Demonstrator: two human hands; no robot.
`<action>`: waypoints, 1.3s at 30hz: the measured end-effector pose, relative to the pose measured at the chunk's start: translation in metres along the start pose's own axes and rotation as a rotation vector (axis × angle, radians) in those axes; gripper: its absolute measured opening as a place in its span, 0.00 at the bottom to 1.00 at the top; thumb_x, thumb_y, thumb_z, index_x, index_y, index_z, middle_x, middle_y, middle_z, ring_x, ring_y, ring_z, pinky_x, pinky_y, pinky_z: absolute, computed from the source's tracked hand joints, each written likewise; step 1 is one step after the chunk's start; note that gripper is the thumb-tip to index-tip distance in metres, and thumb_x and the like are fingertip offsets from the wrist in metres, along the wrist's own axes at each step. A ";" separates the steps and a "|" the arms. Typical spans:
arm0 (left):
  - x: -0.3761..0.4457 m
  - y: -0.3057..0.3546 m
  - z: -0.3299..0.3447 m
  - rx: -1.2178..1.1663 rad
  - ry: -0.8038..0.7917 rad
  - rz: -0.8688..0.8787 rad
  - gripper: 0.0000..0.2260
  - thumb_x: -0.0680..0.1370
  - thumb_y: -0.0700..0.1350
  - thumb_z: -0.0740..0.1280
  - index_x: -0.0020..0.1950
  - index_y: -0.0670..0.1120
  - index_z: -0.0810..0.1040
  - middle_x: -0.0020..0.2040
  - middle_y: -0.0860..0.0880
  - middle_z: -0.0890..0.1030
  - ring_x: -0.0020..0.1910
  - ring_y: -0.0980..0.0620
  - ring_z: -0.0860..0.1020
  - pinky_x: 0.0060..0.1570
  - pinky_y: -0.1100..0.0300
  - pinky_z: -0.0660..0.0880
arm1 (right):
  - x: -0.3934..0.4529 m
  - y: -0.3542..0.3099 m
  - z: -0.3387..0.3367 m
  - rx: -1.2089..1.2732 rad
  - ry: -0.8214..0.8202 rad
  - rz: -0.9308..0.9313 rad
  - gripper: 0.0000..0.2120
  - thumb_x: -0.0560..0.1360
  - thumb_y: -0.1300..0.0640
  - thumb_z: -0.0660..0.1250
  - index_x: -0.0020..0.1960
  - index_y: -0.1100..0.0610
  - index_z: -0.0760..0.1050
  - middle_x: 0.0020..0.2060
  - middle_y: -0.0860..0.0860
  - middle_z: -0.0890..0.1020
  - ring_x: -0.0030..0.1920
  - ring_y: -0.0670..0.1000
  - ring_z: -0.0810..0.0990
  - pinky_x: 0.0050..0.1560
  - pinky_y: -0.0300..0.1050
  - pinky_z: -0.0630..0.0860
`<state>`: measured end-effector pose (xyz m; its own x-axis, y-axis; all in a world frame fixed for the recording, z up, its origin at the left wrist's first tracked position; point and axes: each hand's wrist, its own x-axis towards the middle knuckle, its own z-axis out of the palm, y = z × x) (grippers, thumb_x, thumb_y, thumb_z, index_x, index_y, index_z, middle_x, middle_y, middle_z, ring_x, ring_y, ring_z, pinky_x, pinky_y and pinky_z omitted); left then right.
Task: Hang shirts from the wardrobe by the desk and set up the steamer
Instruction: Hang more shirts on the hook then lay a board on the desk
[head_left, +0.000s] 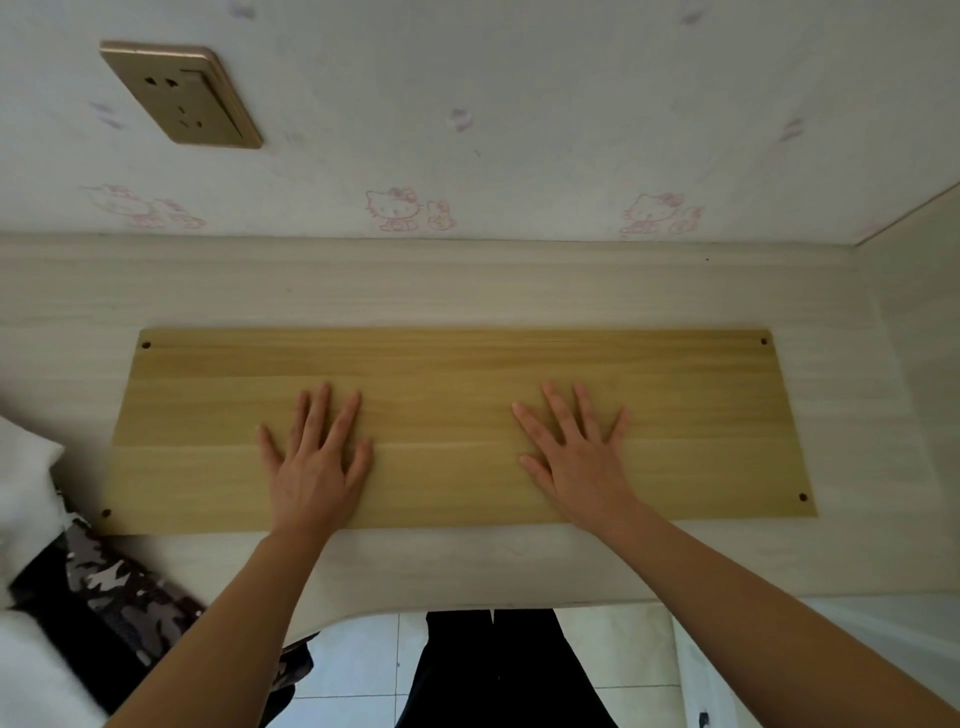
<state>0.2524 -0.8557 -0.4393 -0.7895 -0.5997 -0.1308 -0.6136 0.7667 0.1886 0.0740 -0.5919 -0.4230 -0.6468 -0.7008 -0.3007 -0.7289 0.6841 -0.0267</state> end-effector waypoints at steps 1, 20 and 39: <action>0.002 -0.002 0.000 0.003 0.005 -0.004 0.27 0.78 0.62 0.48 0.77 0.60 0.56 0.79 0.52 0.55 0.78 0.50 0.51 0.71 0.34 0.48 | 0.003 -0.002 0.000 -0.006 0.007 -0.004 0.29 0.78 0.35 0.44 0.77 0.39 0.48 0.78 0.52 0.50 0.76 0.64 0.48 0.62 0.81 0.52; 0.016 -0.015 0.002 -0.007 0.016 -0.014 0.27 0.79 0.60 0.47 0.78 0.58 0.55 0.79 0.51 0.55 0.78 0.50 0.49 0.72 0.35 0.47 | 0.026 -0.015 -0.006 -0.010 0.002 0.021 0.29 0.77 0.35 0.44 0.77 0.40 0.48 0.78 0.51 0.49 0.77 0.62 0.48 0.65 0.78 0.51; 0.005 -0.008 -0.008 -0.061 -0.012 -0.007 0.24 0.81 0.52 0.58 0.77 0.52 0.61 0.79 0.50 0.57 0.78 0.47 0.51 0.73 0.39 0.47 | -0.051 -0.030 -0.011 0.299 -0.050 0.192 0.28 0.82 0.47 0.50 0.78 0.56 0.47 0.78 0.52 0.50 0.78 0.55 0.45 0.76 0.56 0.48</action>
<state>0.2534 -0.8672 -0.4337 -0.7855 -0.6019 -0.1437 -0.6175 0.7471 0.2461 0.1268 -0.5787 -0.3967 -0.7483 -0.5483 -0.3733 -0.4927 0.8363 -0.2406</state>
